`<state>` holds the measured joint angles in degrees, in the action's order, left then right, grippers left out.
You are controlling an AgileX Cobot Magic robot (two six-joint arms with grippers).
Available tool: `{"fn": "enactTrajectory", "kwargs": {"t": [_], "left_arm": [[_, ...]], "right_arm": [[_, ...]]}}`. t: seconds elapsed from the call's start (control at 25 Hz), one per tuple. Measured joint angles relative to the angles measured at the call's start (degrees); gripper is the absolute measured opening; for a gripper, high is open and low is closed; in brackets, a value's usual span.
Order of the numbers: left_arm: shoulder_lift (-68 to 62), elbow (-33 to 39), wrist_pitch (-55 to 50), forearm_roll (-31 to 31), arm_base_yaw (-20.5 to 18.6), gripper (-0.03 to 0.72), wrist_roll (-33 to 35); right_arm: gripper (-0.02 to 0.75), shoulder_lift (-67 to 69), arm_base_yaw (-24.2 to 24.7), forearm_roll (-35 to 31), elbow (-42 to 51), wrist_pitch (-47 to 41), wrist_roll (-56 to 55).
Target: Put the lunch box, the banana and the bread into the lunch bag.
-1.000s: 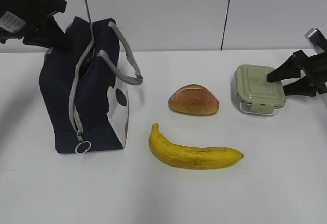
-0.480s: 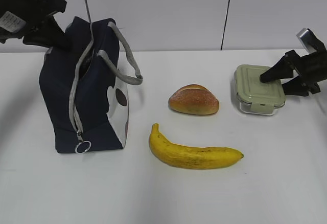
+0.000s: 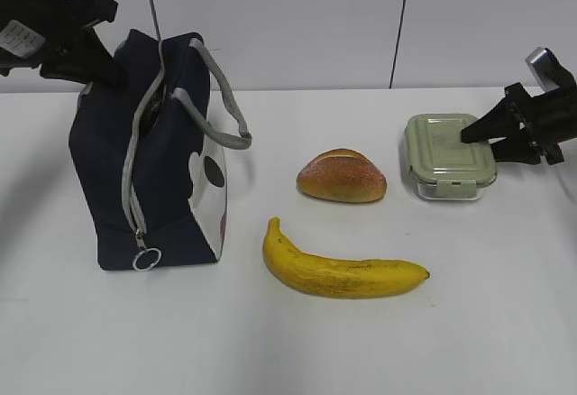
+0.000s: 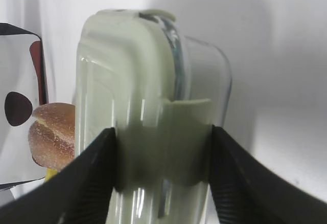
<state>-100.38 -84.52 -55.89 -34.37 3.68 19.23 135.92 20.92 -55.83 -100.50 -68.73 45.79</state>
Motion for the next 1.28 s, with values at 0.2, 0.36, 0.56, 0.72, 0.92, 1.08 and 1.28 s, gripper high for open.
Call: {"fn": "enactTrajectory", "kwargs": {"t": [0.2,0.36,0.56,0.72,0.92,1.08,1.28], "left_arm": [[0.00,0.00,0.04,0.00,0.00,-0.002,0.00],[0.00,0.00,0.10,0.00,0.00,-0.002,0.00],[0.00,0.00,0.11,0.00,0.00,-0.002,0.00],[0.00,0.00,0.11,0.00,0.00,-0.002,0.00],[0.00,0.00,0.12,0.00,0.00,-0.002,0.00],[0.00,0.00,0.17,0.00,0.00,-0.002,0.00],[0.00,0.00,0.17,0.00,0.00,-0.002,0.00]], "right_arm": [[0.396,-0.11,0.00,-0.23,0.00,0.00,-0.11],[0.396,-0.44,0.00,-0.12,0.00,0.11,-0.19],[0.396,-0.65,0.00,0.20,0.00,0.22,-0.33],[0.395,-0.78,0.00,0.20,0.00,0.33,-0.64],[0.386,-1.50,0.00,0.71,0.00,1.18,-0.74],[0.386,-1.62,0.00,0.71,0.00,1.31,-0.87],[0.385,-2.56,-0.26,0.80,0.00,1.44,-1.80]]}}
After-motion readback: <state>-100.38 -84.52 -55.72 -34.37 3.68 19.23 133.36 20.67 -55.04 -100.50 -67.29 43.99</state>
